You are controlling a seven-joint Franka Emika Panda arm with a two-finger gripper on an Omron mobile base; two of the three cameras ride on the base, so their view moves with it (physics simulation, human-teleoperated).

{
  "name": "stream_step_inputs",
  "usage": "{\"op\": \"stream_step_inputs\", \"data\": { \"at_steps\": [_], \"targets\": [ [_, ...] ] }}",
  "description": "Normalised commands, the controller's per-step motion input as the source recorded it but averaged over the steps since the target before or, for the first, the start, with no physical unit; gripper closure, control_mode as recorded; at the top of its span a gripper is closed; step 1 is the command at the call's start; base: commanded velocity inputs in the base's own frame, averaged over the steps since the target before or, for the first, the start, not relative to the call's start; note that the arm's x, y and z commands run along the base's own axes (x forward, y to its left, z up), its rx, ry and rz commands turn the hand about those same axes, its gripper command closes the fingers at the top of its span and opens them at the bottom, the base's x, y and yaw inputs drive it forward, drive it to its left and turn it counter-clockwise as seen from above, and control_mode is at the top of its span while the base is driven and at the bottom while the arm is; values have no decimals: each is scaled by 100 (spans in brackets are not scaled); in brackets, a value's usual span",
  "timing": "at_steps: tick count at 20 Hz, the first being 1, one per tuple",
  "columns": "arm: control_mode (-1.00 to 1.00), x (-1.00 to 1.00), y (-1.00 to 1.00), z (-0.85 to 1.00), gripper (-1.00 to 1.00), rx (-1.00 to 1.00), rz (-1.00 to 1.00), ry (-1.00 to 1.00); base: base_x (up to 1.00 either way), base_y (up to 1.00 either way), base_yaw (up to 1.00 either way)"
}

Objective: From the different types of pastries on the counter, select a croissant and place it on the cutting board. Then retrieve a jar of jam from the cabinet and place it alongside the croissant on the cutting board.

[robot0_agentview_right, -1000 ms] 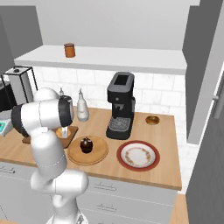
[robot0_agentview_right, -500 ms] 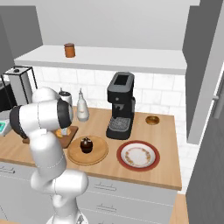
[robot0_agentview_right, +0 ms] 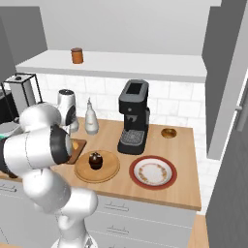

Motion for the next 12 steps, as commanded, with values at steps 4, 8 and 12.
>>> {"op": "stream_step_inputs", "data": {
  "at_steps": [4, 8, 12],
  "targets": [
    [-100, -59, -39, 87, -100, 25, -20, 0, 0, 0, 0],
    [-100, -78, -45, 81, -100, 37, -39, -1, 0, 0, 0],
    [-100, -83, -38, 81, -100, 37, -38, 0, 0, 0, 0]
  ]
}}
